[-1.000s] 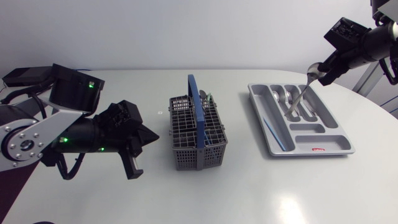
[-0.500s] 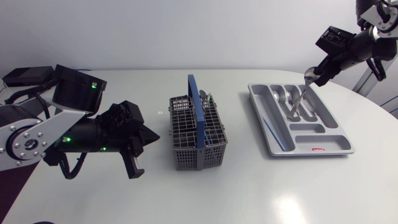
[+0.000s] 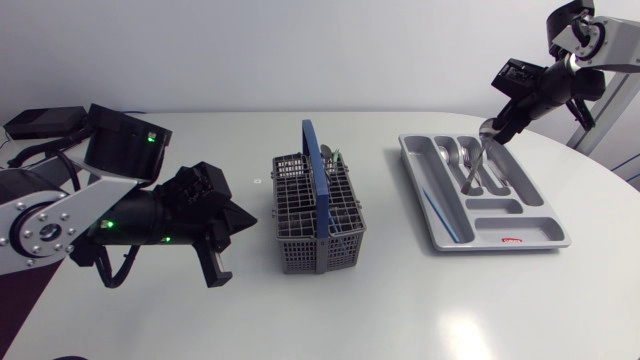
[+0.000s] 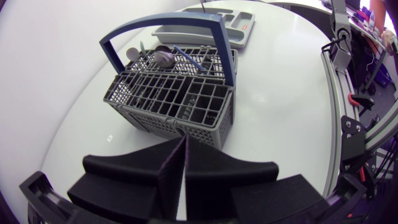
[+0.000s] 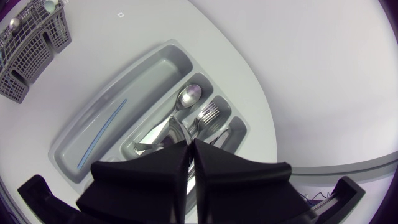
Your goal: Unload the cutlery basket into the drawer organizer.
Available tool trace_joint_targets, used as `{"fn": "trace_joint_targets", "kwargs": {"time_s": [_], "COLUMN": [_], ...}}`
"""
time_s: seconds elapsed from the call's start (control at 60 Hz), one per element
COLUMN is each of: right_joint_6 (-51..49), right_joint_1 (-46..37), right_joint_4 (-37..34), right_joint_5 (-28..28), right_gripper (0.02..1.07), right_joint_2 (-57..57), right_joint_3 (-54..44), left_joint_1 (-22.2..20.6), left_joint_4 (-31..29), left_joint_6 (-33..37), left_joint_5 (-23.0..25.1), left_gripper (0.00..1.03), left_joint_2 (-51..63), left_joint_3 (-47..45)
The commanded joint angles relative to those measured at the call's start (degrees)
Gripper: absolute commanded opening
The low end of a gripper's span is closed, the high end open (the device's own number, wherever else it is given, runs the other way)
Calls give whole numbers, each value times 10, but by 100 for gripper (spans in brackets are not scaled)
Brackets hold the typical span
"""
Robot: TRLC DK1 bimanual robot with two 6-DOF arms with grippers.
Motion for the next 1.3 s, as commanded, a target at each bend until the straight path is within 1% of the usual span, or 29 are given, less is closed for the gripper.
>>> {"fn": "trace_joint_targets", "kwargs": {"time_s": [0.0, 0.333, 0.5, 0.683, 0.867, 1.15, 1.283], "right_joint_6": [-14, 6, 9, 6, -10, -48, -56], "right_joint_1": [-6, -20, -18, -15, -14, -12, -9], "right_joint_4": [-7, -7, 12, 14, -1, -76, -83], "right_joint_5": [-10, -44, -43, -44, -43, -32, -21], "right_gripper": [8, 8, 8, 8, 8, 8, 8], "right_joint_2": [29, 140, 174, 159, 119, 82, 83], "right_joint_3": [34, 128, 138, 131, 116, 114, 118], "left_joint_1": [4, 4, 8, 8, 8, 7, 8], "left_joint_4": [-1, 0, 2, 5, 10, 13, 13], "left_joint_6": [15, 15, 16, 18, 18, 16, 15], "left_joint_5": [0, 0, 0, 0, 0, 0, 0], "left_gripper": [18, 18, 18, 18, 18, 18, 18], "left_joint_2": [8, 15, 20, 29, 34, 36, 35], "left_joint_3": [-3, -1, -1, 1, 4, 1, 0]}}
